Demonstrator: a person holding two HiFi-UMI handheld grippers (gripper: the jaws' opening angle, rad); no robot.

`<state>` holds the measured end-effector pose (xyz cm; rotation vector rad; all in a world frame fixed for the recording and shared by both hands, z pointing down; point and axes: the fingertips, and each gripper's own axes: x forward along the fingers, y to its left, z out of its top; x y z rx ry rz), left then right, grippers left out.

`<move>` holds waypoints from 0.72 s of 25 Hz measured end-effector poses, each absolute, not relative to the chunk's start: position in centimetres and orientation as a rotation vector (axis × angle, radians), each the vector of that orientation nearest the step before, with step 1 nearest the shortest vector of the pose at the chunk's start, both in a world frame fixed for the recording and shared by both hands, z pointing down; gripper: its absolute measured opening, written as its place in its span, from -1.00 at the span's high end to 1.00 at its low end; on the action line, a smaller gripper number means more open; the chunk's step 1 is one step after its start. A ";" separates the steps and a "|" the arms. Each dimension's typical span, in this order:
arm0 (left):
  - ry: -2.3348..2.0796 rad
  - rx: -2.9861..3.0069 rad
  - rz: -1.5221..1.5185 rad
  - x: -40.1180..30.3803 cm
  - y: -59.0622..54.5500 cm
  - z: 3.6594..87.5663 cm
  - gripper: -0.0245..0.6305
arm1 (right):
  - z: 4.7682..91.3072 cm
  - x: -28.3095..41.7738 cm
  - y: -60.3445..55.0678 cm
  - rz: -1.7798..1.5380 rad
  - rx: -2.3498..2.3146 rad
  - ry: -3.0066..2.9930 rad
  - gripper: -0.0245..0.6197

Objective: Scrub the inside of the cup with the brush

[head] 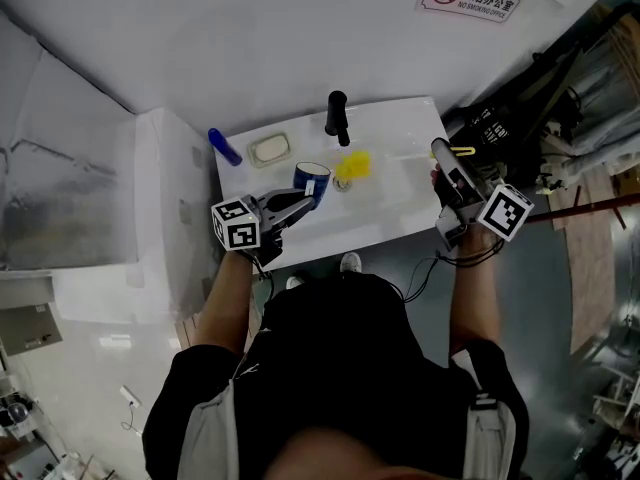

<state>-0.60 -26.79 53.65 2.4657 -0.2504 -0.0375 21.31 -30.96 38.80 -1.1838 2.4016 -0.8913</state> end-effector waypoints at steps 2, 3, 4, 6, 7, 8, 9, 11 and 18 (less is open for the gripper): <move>-0.278 2.459 -0.035 -0.8 -27.0 54.0 0.78 | 39.4 22.7 -30.4 -0.845 -1.335 2.392 0.76; -0.288 2.457 -0.035 -0.9 -27.1 54.2 0.78 | 40.1 23.4 -30.2 -0.826 -1.423 2.384 0.76; -0.297 2.454 -0.033 -1.0 -27.2 54.4 0.78 | 40.8 23.9 -29.9 -0.807 -1.505 2.377 0.75; -0.307 2.446 -0.026 -1.0 -27.3 54.6 0.78 | 42.8 24.4 -29.7 -0.763 -1.643 2.373 0.76; -0.311 2.443 -0.021 -1.0 -27.3 54.7 0.78 | 43.8 24.5 -29.6 -0.744 -1.707 2.370 0.76; -0.314 2.442 -0.014 -0.9 -27.3 54.9 0.78 | 44.8 24.5 -29.5 -0.728 -1.771 2.366 0.76; -0.318 2.443 -0.004 -0.8 -27.3 55.0 0.78 | 45.8 24.4 -29.4 -0.711 -1.834 2.360 0.76; -0.326 2.446 0.018 -0.6 -27.3 55.4 0.78 | 47.7 24.0 -29.6 -0.676 -1.950 2.356 0.76; -0.312 2.459 0.073 0.3 -26.8 55.9 0.78 | 51.9 19.7 -29.8 -0.637 -2.062 2.439 0.76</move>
